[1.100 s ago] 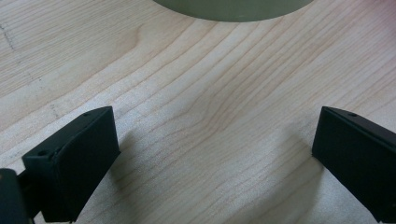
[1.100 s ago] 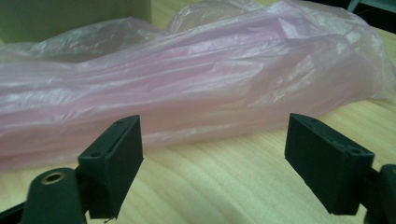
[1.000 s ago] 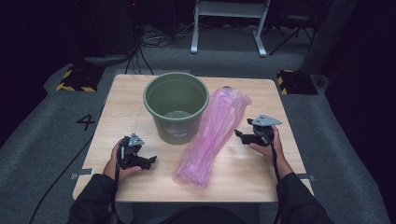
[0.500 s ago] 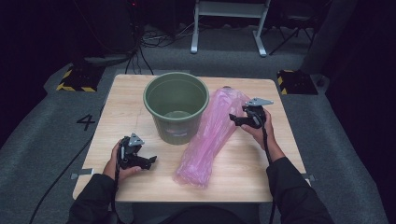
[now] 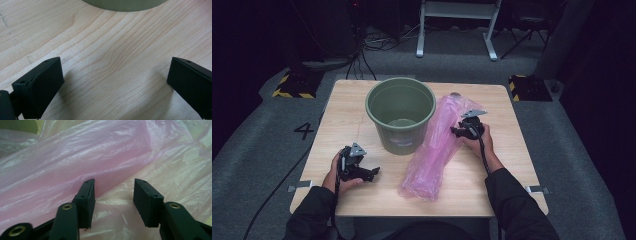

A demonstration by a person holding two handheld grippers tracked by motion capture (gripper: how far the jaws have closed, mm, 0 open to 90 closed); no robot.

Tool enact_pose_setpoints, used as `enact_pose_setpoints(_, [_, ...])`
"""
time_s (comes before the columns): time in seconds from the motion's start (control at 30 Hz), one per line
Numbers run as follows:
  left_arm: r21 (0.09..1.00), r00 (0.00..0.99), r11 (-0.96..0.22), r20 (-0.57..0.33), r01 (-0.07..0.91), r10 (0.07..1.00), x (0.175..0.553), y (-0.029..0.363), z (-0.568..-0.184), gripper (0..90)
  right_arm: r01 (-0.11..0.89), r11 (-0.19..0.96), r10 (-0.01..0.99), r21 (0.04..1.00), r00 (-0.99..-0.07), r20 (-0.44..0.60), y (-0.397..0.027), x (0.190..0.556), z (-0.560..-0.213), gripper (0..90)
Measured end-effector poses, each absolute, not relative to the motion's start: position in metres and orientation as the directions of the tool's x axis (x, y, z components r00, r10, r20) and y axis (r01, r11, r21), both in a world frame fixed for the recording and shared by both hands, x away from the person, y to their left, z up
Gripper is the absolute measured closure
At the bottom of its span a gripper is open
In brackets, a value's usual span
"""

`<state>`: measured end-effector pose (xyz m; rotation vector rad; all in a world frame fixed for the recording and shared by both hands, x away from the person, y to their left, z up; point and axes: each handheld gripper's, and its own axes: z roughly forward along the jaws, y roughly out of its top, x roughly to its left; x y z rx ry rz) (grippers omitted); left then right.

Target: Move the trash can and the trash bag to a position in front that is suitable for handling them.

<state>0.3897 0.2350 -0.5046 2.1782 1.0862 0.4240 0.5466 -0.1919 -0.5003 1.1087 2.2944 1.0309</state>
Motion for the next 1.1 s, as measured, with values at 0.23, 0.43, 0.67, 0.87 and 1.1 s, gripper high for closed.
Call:
enact_pose_setpoints(0.23, [0.683, 0.603, -0.439, -0.003, 0.584, 0.798, 0.39, 0.235, -0.505, 0.4, 0.515, 0.401, 0.785, 0.757, -0.619, 0.005, -0.195, 0.545, -0.5, 67.4])
enact_pose_setpoints(0.43, [0.683, 0.603, -0.439, -0.003, 0.584, 0.798, 0.39, 0.235, -0.505, 0.4, 0.505, 0.411, 0.755, 0.758, -0.655, 0.027, -0.203, 0.533, -0.5, 84.9])
enact_pose_setpoints(0.67, [0.684, 0.604, -0.439, -0.002, 0.582, 0.797, 0.39, 0.235, -0.505, 0.4, 0.501, 0.424, 0.765, 0.755, -0.644, -0.002, -0.227, 0.518, -0.499, 89.0])
enact_pose_setpoints(0.87, [0.682, 0.603, -0.439, -0.003, 0.584, 0.798, 0.39, 0.235, -0.505, 0.4, 0.493, 0.405, 0.774, 0.77, -0.634, -0.001, -0.247, 0.509, -0.496, 90.0])
enact_pose_setpoints(1.1, [0.683, 0.602, -0.436, -0.006, 0.586, 0.799, 0.393, 0.232, -0.505, 0.1, 0.484, 0.379, 0.781, 0.788, -0.625, 0.009, -0.26, 0.504, -0.49, 90.0])
